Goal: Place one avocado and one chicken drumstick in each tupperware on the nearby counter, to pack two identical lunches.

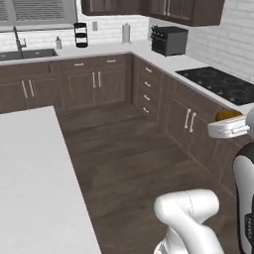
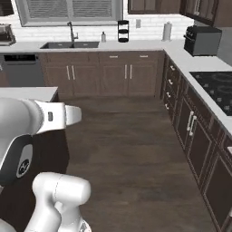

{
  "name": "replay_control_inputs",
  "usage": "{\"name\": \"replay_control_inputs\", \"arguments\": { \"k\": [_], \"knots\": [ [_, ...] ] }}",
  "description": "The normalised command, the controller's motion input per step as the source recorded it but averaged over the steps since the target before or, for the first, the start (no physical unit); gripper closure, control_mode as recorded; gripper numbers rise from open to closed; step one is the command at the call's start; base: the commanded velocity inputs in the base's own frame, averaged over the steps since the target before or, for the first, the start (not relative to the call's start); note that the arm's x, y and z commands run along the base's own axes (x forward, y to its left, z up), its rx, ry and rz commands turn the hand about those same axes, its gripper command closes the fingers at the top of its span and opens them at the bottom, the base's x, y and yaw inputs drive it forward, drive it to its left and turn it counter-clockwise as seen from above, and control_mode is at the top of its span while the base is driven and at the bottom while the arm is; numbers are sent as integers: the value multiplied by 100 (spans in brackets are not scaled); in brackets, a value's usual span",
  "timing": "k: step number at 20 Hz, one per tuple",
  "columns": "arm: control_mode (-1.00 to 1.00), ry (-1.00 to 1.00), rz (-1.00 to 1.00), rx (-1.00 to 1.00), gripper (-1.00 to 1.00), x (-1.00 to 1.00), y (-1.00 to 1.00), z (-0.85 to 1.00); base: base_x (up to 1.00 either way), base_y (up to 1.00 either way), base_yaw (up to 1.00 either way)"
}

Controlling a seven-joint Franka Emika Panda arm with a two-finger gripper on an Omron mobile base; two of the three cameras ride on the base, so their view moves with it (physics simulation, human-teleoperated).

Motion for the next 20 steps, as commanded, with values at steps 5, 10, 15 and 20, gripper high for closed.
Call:
{"name": "replay_control_inputs", "arguments": {
  "k": [5, 10, 15, 20],
  "knots": [
    [100, 0, 0, 0, 100, 0, 0, 0, 100, 0, -19],
    [100, 0, 0, 0, 100, 0, 0, 0, 90, -8, -49],
    [100, 0, 0, 0, 100, 0, 0, 0, 51, -17, -69],
    [100, 0, 0, 0, 100, 0, 0, 0, 32, -6, -77]
  ]
}}
